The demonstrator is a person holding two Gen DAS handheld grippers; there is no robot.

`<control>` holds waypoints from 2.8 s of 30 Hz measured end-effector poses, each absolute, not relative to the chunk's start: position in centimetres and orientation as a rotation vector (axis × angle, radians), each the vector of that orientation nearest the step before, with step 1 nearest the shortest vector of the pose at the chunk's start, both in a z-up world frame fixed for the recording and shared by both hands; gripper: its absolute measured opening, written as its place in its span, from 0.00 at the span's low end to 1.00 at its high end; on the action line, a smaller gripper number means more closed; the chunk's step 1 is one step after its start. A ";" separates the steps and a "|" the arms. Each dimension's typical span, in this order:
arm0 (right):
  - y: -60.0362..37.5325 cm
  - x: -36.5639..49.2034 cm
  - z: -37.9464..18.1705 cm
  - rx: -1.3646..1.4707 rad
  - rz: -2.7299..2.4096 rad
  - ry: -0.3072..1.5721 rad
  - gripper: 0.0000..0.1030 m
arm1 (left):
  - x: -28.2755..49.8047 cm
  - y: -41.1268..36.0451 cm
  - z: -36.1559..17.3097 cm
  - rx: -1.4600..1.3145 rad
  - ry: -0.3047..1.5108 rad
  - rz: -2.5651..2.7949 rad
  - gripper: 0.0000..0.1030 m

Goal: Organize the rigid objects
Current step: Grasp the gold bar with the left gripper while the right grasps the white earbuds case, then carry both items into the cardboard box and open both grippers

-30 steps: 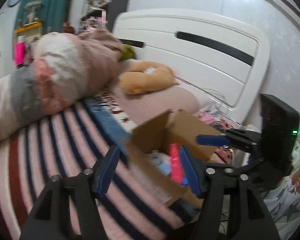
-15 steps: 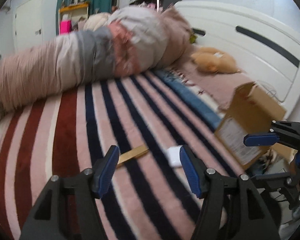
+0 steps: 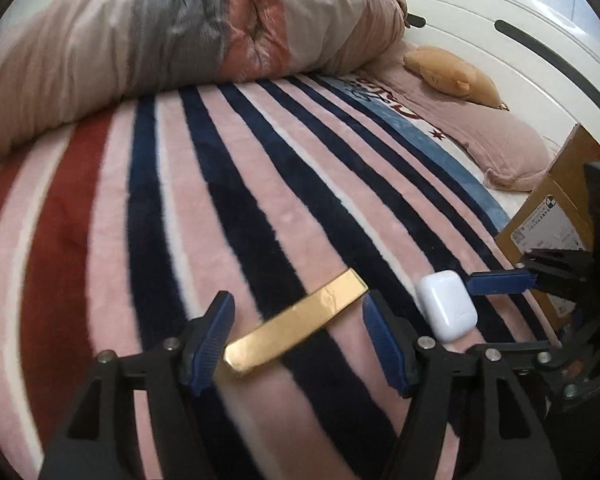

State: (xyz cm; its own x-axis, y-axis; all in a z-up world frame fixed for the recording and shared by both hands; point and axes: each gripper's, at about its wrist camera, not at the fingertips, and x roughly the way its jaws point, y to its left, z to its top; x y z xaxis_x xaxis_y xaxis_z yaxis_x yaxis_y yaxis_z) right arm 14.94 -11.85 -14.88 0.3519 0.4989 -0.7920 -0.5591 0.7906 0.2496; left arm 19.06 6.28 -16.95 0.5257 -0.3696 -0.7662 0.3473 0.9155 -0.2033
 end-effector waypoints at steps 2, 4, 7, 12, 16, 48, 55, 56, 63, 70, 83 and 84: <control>-12.0 15.6 -15.7 -0.067 0.671 1.009 0.61 | 19.5 5.8 -17.5 0.010 0.943 -0.433 0.61; -11.9 16.3 -16.4 -0.057 0.675 1.019 0.61 | 19.5 5.4 -17.7 0.042 0.950 -0.439 0.61; -11.9 16.5 -16.5 -0.049 0.688 1.004 0.61 | 18.7 5.0 -17.6 0.066 0.971 -0.452 0.59; -11.7 16.3 -16.6 -0.070 0.688 0.983 0.61 | 16.5 4.6 -16.9 0.077 0.997 -0.468 0.35; -10.9 16.2 -16.7 -0.086 0.658 0.964 0.61 | 16.4 4.1 -17.4 0.077 1.004 -0.414 0.25; -10.8 10.6 -12.2 -0.266 0.690 0.839 0.48 | 11.9 4.3 -12.6 0.034 0.905 -0.267 0.15; -13.3 4.4 -4.6 -0.211 0.775 0.696 0.48 | 6.1 1.2 -2.7 0.077 0.752 -0.303 0.15; -14.2 3.5 -3.4 -0.198 0.779 0.670 0.48 | 5.3 0.3 -1.4 0.081 0.729 -0.316 0.15; -22.1 1.1 1.5 -0.135 0.687 0.555 0.48 | 3.7 -7.3 4.3 0.100 0.652 -0.473 0.15; -30.8 3.2 0.1 -0.096 0.514 0.627 0.49 | 6.5 -16.5 3.0 0.147 0.730 -0.598 0.15; -36.1 6.5 -4.5 -0.082 0.469 0.728 0.49 | 10.9 -23.3 -1.7 0.245 0.841 -0.598 0.16; -36.2 6.5 -4.5 -0.076 0.475 0.725 0.50 | 10.9 -23.4 -1.7 0.248 0.835 -0.594 0.16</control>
